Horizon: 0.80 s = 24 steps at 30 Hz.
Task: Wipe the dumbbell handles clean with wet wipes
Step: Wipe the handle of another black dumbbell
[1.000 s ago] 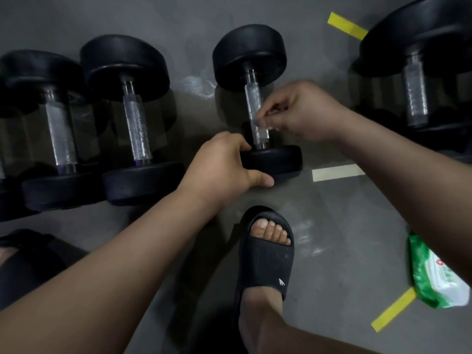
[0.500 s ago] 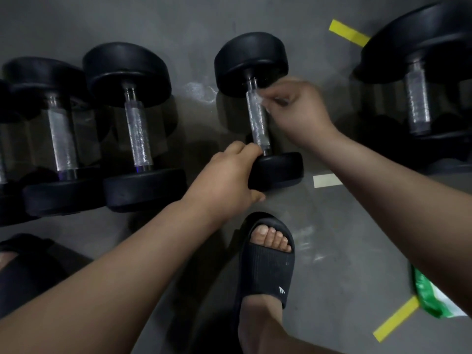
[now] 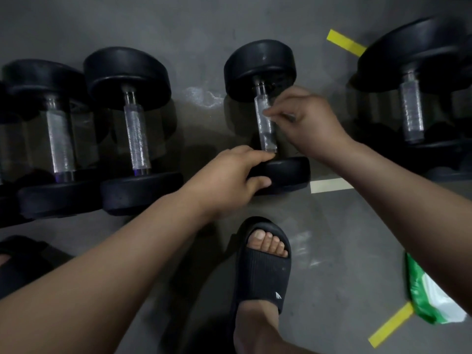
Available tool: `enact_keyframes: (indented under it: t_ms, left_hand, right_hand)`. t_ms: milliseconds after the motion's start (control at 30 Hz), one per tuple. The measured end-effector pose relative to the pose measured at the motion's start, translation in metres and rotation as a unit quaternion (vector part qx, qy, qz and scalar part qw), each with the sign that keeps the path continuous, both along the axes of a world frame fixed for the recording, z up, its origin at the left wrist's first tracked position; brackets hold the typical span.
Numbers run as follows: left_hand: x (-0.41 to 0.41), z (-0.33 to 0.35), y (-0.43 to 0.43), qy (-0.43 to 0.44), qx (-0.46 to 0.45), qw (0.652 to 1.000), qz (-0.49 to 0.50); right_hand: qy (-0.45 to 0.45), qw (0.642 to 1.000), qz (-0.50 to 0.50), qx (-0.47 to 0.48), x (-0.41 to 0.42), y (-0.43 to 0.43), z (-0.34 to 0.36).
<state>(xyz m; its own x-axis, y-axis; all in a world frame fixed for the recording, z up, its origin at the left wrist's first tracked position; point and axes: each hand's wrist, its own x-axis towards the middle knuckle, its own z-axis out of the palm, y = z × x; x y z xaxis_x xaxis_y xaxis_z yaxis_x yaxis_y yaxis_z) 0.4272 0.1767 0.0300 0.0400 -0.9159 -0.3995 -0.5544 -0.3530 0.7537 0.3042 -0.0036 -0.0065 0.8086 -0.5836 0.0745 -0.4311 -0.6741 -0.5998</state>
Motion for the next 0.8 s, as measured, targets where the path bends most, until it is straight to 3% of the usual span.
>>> enact_keyframes:
  t_ms: [167, 367, 533, 800]
  left_hand:
    - [-0.011, -0.004, 0.0, -0.008, -0.009, 0.998, 0.056]
    - [-0.015, -0.004, -0.001, -0.004, 0.038, 0.99, 0.133]
    - [-0.026, -0.001, -0.007, -0.001, 0.029, 0.99, 0.137]
    - [-0.027, 0.005, -0.017, -0.007, 0.036, 0.991, 0.132]
  right_hand:
    - [-0.025, 0.997, -0.077, 0.007, 0.017, -0.007, -0.004]
    - [0.009, 0.999, 0.015, -0.036, 0.0, -0.002, 0.005]
    - [0.002, 0.996, -0.073, -0.05, 0.006, -0.006, 0.001]
    - [-0.022, 0.996, -0.002, -0.088, 0.008, -0.013, 0.006]
